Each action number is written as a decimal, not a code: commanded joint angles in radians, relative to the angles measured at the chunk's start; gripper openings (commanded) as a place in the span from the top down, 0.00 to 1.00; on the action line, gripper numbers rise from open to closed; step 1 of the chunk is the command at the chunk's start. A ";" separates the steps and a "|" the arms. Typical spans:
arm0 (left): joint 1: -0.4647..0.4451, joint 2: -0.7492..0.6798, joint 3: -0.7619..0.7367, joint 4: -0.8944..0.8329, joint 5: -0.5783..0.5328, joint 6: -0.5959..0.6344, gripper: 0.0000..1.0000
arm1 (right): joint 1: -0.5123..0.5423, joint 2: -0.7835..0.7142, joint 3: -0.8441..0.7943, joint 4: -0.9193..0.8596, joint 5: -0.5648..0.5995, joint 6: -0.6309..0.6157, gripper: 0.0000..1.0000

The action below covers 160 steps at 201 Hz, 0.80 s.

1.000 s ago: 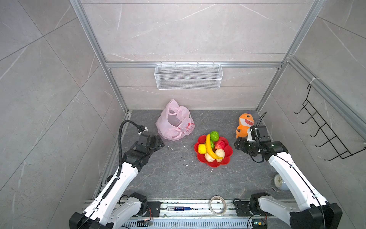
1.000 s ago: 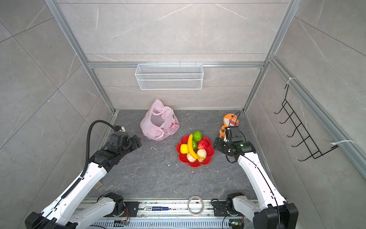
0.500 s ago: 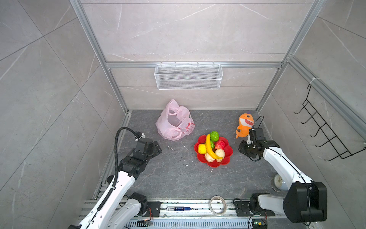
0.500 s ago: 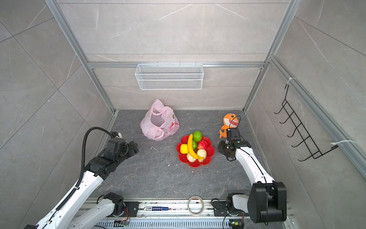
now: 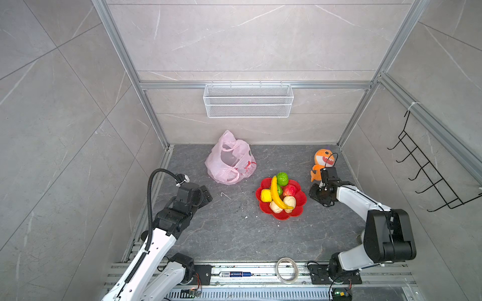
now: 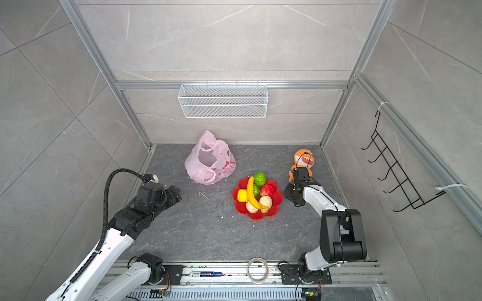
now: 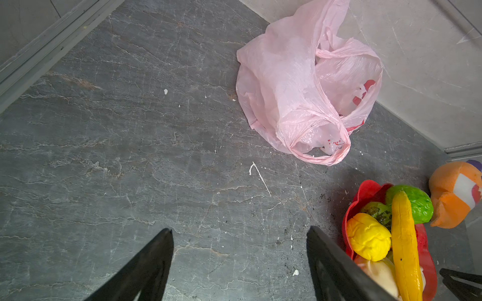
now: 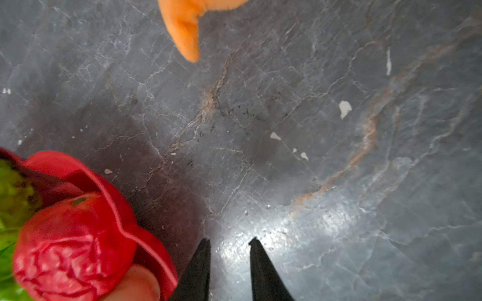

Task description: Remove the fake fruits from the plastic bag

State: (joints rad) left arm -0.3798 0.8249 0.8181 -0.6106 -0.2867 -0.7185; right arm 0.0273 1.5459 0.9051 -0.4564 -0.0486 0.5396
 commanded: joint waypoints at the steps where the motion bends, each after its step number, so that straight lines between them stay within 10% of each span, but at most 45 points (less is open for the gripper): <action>1: -0.004 -0.025 0.001 -0.015 -0.022 -0.011 0.18 | -0.002 0.050 0.038 0.043 -0.004 0.026 0.70; 160: -0.004 -0.082 -0.045 -0.039 -0.045 -0.031 0.18 | 0.119 0.181 0.087 0.090 -0.046 0.056 0.70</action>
State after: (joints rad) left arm -0.3798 0.7586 0.7738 -0.6514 -0.3134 -0.7376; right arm 0.1120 1.6962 0.9607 -0.3683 -0.0860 0.5743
